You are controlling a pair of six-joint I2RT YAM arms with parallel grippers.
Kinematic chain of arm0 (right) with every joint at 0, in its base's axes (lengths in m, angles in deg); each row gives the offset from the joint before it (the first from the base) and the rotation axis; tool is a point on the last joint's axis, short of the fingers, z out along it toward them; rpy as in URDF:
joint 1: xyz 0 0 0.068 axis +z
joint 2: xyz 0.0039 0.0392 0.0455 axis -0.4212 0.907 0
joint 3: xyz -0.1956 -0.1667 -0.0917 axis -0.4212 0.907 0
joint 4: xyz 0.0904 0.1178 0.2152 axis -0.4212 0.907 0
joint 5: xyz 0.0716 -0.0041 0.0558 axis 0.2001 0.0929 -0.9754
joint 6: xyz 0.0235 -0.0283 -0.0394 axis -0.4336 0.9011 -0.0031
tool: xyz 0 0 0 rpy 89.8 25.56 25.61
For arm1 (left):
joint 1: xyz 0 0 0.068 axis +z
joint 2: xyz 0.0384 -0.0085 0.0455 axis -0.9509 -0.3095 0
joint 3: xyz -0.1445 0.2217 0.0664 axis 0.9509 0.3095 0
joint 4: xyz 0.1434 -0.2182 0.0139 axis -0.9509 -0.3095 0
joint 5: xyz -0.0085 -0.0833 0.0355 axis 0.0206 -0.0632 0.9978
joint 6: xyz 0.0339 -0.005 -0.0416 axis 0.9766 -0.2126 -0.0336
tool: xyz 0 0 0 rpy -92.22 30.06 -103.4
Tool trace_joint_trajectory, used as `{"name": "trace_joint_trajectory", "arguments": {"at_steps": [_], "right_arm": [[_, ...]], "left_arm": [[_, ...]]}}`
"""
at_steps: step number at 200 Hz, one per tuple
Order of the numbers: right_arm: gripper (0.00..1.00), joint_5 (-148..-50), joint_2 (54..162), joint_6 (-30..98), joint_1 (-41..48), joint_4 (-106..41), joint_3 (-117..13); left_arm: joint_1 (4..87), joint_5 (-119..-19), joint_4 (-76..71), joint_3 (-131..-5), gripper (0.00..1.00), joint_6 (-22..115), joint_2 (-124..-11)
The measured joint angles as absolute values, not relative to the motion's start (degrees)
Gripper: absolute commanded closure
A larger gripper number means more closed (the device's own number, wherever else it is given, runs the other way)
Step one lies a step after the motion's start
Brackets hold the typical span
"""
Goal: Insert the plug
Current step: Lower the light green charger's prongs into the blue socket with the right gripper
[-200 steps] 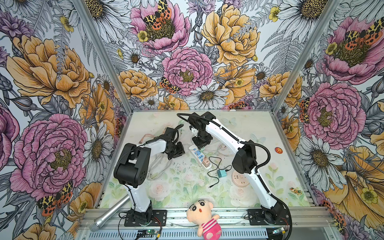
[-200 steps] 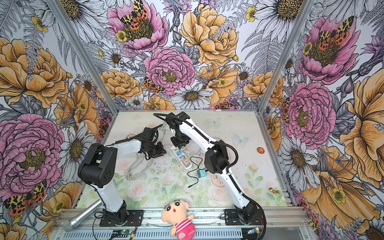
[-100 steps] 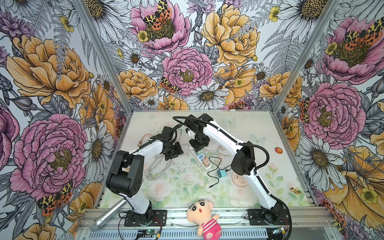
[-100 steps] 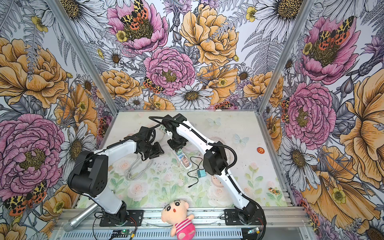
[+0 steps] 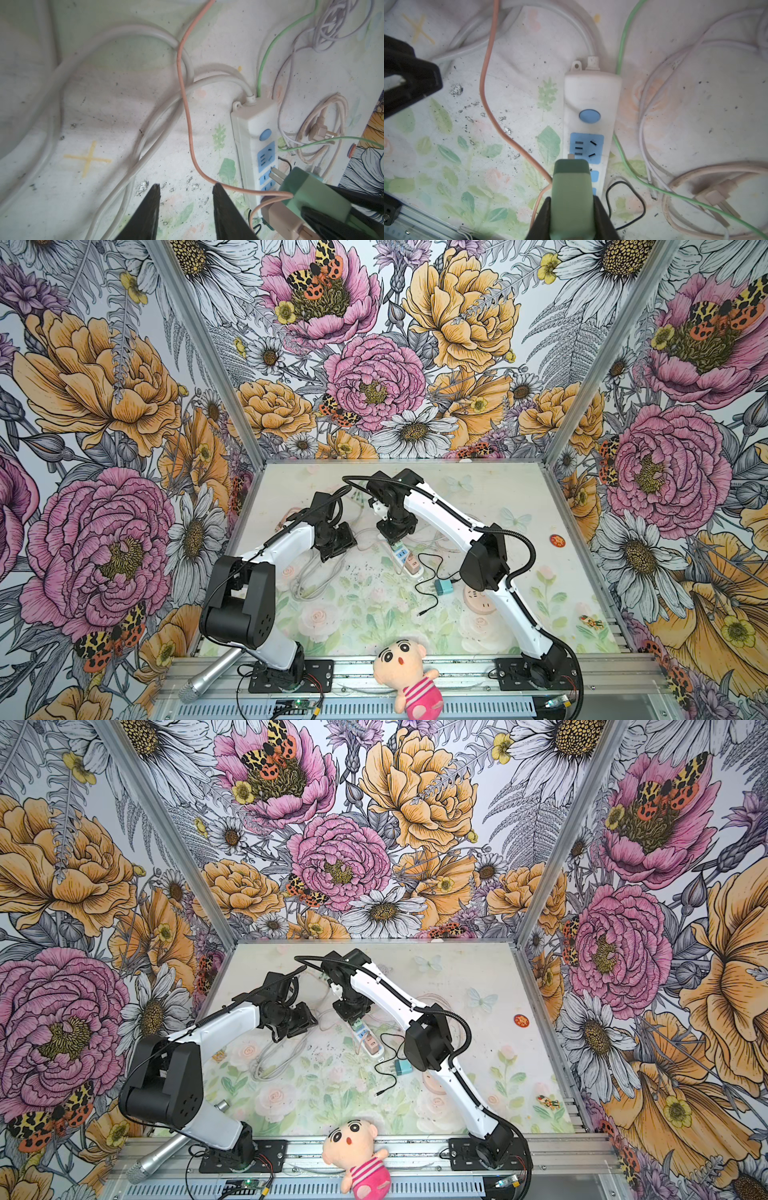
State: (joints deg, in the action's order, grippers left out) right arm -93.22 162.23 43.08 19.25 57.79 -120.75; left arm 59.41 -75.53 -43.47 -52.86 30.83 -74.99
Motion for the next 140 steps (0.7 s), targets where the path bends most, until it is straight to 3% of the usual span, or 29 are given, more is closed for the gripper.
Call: {"name": "trace_joint_trajectory", "arguments": {"at_steps": [140], "right_arm": [[1.0,-92.81,162.23,44.15,18.66,57.96,-119.24]], "left_arm": [[59.85,-74.61,-46.31,-52.86,0.56,31.28,-74.88]]}}
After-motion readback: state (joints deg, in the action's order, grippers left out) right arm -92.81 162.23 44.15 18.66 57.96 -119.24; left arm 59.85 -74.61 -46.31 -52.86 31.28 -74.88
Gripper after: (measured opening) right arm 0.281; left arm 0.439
